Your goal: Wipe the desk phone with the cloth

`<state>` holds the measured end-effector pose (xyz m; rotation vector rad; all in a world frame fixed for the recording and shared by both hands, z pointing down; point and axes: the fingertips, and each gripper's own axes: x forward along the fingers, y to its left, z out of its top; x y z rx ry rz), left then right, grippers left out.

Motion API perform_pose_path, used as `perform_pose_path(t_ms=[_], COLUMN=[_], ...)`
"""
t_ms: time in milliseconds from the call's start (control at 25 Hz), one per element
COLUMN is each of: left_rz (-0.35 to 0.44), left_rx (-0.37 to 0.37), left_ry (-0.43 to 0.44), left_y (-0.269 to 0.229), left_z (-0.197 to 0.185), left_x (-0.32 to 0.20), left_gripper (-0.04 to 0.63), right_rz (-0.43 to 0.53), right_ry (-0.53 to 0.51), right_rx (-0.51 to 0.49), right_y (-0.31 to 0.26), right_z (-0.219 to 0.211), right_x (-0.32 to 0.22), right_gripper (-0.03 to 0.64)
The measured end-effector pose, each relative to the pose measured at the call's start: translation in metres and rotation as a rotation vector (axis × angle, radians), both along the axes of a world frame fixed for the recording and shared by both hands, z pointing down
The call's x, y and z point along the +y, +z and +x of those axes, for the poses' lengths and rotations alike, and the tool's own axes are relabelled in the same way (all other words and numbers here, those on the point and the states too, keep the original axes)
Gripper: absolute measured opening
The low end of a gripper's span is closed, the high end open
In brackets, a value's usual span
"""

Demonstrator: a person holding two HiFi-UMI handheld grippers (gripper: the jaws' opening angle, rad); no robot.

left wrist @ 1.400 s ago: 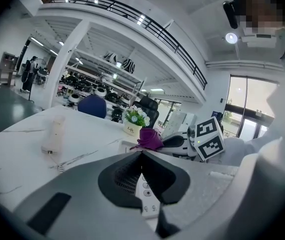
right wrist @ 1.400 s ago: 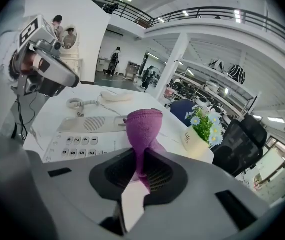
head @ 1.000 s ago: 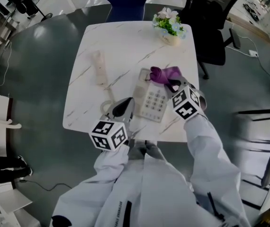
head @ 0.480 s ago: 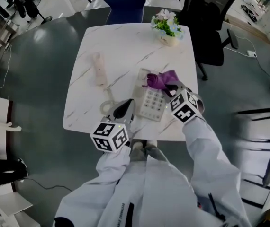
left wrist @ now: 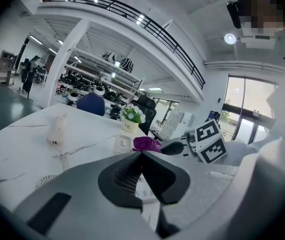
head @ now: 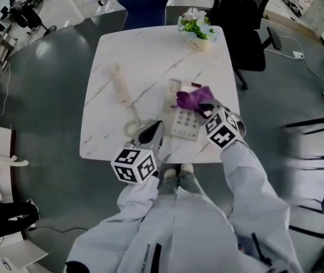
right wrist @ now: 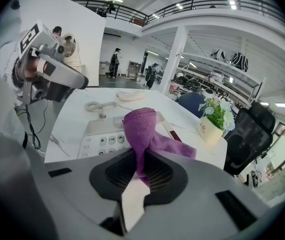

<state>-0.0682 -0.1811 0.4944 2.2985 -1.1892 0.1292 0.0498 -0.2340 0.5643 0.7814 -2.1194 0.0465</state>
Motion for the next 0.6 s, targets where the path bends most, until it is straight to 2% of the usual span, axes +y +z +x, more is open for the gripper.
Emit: perform_pose_path(t_ms=[600], left_rz=[-0.013], left_rx=[0.02], left_ry=[0.045], left_y=[0.008], left_z=[-0.01], left_x=[0.016], left_gripper=[-0.002], right_rz=[-0.029], right_ry=[0.038], right_rx=[0.019], right_y=[0.008], right_z=[-0.006], right_x=[0.029], right_gripper=[0.034])
